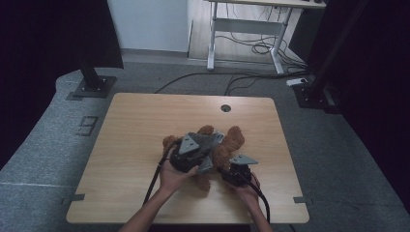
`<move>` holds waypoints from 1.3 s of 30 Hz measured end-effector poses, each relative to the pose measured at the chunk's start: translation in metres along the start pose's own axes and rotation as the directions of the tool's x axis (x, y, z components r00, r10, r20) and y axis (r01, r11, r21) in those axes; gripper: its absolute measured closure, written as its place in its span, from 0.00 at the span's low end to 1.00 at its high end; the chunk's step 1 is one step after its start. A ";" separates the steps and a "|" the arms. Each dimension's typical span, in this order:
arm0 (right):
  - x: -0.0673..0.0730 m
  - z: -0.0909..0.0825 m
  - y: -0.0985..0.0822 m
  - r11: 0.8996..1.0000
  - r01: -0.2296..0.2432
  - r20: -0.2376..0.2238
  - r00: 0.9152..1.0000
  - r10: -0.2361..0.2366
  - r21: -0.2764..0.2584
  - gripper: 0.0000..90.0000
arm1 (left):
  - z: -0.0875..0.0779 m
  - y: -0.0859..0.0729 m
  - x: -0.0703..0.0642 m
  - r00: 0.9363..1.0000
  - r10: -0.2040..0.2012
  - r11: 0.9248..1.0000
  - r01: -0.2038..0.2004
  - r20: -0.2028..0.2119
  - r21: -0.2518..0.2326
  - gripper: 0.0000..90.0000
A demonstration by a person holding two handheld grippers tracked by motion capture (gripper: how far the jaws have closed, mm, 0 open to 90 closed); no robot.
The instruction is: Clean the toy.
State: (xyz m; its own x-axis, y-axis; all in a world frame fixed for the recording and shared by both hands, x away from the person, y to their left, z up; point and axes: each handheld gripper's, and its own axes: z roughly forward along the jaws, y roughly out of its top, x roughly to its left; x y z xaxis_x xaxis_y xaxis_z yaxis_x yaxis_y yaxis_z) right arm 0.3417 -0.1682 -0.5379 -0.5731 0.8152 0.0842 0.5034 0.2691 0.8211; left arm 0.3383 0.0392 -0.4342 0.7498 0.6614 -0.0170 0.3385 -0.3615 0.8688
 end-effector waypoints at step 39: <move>0.001 -0.003 -0.007 1.000 -0.002 -0.028 1.000 0.002 0.000 0.70 | -0.074 -0.113 0.113 0.932 -0.267 0.960 0.279 -0.247 0.017 0.86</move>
State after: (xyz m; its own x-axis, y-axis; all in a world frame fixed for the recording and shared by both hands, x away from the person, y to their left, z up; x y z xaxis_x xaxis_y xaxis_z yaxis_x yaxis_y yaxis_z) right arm 0.3351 -0.1708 -0.5418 -0.5900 0.8009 0.1018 0.5047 0.2675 0.8208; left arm 0.3431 0.2035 -0.4972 0.4679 0.8749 -0.1251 0.5437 -0.1734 0.8212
